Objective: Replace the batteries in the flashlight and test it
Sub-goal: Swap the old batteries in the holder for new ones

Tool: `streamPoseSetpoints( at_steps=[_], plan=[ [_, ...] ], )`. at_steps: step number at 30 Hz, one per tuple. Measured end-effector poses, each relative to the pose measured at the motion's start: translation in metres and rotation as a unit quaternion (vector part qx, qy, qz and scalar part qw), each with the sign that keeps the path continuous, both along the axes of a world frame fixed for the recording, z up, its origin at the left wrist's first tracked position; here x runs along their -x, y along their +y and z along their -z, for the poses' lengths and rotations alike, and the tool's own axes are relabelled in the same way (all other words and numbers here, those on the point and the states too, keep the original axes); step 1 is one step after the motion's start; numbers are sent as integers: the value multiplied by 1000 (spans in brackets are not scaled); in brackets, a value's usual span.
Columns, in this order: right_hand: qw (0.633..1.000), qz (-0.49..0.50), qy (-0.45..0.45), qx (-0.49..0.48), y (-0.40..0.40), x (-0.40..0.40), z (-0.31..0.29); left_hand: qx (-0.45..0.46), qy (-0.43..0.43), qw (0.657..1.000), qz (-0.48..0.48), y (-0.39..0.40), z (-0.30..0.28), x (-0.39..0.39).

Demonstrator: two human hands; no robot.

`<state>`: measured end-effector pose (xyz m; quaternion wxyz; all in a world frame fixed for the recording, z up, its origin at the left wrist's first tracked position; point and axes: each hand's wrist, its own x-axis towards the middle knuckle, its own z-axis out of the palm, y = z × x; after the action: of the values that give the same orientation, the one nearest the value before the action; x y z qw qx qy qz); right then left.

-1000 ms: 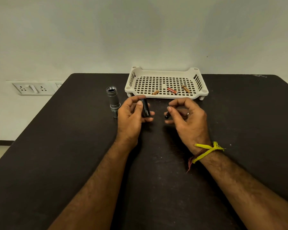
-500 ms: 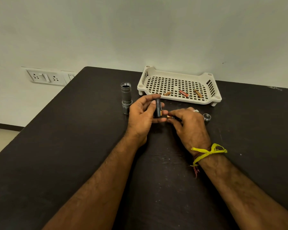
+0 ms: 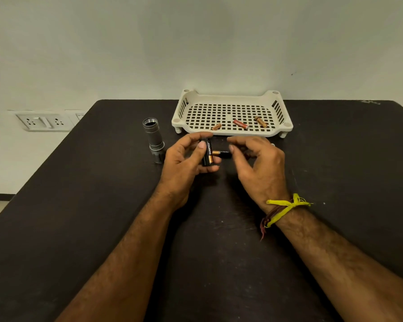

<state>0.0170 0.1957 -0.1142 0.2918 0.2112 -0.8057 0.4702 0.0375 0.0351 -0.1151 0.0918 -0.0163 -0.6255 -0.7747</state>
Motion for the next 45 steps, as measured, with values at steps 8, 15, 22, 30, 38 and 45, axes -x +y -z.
streamPoseSetpoints(
  at_steps=[8, 15, 22, 30, 38, 45],
  plan=[
    [998, -58, -5, -4, -2, -4, -1, -19, -6, 998, 65, -5, -2, -3],
    [997, -77, -5, -30, -2, -4, -1, -28, -14, 997, 67, -4, -4, -4],
    [992, -120, -3, -42, 2, -5, -1, -39, -24, 998, 41, -3, -4, -3],
    [982, -136, 71, -108, 5, -6, -4, -23, -35, 999, 31, -2, -4, -3],
    [967, -103, 148, -180, 4, -9, 0, -13, -43, 999, 17, 2, -7, -5],
    [988, -93, 104, -69, 3, -7, -6, -36, -41, 999, 0, 4, -8, -7]
  ],
)
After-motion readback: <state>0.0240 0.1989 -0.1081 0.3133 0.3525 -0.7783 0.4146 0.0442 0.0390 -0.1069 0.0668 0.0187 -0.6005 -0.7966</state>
